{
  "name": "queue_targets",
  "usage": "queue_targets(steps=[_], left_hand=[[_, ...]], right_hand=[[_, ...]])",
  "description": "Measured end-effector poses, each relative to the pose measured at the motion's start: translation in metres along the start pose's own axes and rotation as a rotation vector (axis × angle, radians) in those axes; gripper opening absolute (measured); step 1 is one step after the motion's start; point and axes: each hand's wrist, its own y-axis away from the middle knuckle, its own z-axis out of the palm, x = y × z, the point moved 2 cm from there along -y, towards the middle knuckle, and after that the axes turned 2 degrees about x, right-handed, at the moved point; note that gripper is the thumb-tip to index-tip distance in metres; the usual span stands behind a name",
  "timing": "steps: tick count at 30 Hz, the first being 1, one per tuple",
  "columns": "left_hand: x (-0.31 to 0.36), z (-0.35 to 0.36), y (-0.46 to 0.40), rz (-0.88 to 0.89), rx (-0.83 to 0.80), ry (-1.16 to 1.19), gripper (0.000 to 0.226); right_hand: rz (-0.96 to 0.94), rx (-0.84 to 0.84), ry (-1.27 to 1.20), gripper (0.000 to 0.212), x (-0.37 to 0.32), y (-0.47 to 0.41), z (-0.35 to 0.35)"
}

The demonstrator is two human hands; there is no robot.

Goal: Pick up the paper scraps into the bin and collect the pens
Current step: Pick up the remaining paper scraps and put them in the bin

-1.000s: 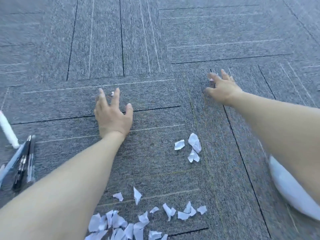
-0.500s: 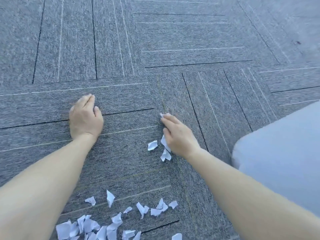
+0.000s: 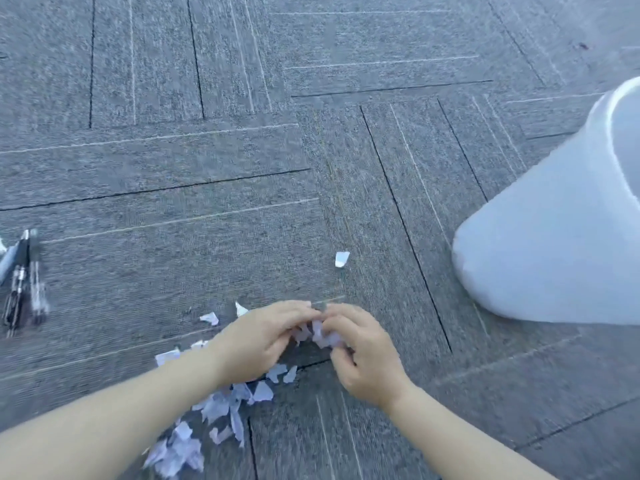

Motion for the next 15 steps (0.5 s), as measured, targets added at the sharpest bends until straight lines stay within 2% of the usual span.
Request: queue_targets(steps=[3, 5, 7, 11, 13, 15], left_hand=[[-0.004, -0.013, 0.045, 0.026, 0.145, -0.126, 0.040], [-0.009, -0.023, 0.059, -0.010, 0.258, -0.276, 0.043], [-0.016, -0.030, 0.070, -0.130, 0.303, -0.388, 0.052], [-0.025, -0.023, 0.114, -0.339, 0.304, -0.444, 0.067], [-0.021, -0.009, 0.147, -0.382, 0.328, -0.413, 0.073], [-0.017, 0.010, 0.179, -0.453, 0.356, -0.385, 0.082]], right_hand=[[0.203, 0.120, 0.041, 0.038, 0.014, 0.000, -0.011], [0.270, 0.013, 0.105, 0.054, 0.020, -0.023, -0.012], [0.231, -0.120, 0.224, 0.060, 0.021, -0.046, -0.010], [0.082, -0.249, 0.239, 0.048, 0.006, -0.019, -0.004], [0.060, -0.218, 0.183, 0.045, 0.001, 0.019, -0.007], [0.106, -0.072, 0.154, 0.048, 0.007, 0.049, -0.012]])
